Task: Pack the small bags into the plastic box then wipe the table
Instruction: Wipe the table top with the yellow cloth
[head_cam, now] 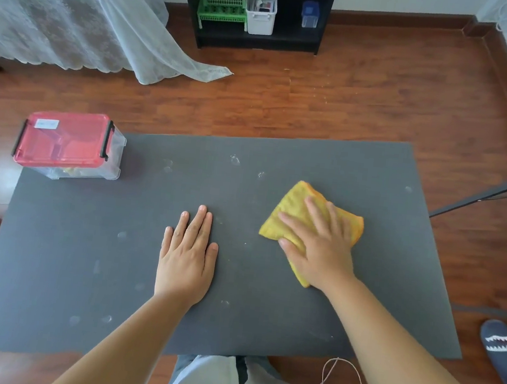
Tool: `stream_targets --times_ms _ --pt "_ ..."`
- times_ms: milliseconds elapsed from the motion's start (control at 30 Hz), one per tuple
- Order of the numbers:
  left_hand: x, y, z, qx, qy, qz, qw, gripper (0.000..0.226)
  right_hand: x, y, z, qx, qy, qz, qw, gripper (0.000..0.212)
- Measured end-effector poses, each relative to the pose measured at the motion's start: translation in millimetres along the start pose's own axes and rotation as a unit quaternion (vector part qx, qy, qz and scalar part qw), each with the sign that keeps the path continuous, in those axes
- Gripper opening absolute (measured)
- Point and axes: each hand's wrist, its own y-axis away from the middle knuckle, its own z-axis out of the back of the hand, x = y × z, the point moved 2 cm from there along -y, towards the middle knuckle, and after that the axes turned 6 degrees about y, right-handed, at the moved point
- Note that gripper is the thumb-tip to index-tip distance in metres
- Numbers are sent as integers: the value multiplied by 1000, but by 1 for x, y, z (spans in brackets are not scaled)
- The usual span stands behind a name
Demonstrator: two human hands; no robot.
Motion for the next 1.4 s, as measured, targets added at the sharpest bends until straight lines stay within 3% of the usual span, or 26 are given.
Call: stream_targets --times_ms 133,233,333,500,600,667,800,933,1100,1233,1400 --pt "0 0 0 0 2 3 1000 57 -40 -14 14 -7 27 -155 987 62" --pt "0 0 1 -1 5 3 1000 56 -30 -59 17 2 26 -169 985 62" --pt "0 0 0 -5 6 0 1000 56 8 -99 10 19 8 -135 991 55" --pt "1 0 0 -7 12 0 1000 57 82 -105 -2 27 -11 29 999 48" --pt "1 1 0 -6 10 -2 1000 57 82 -72 -6 17 -1 95 995 45" --pt "1 1 0 -5 7 -2 1000 56 59 -46 -5 3 -7 91 996 43" --pt "1 0 0 0 3 -2 1000 57 -13 0 5 -23 -2 -48 999 46" --pt "1 1 -1 0 8 -1 1000 57 -72 9 19 -40 -11 -239 970 52" --pt "2 1 -1 -1 5 -2 1000 54 -98 -41 27 -21 -28 -311 950 55" --pt "1 0 -1 -4 0 1 1000 55 -100 -77 36 -9 -33 -289 957 55" --pt "0 0 -1 -7 5 -1 1000 57 -79 -57 36 12 -33 -156 987 49"
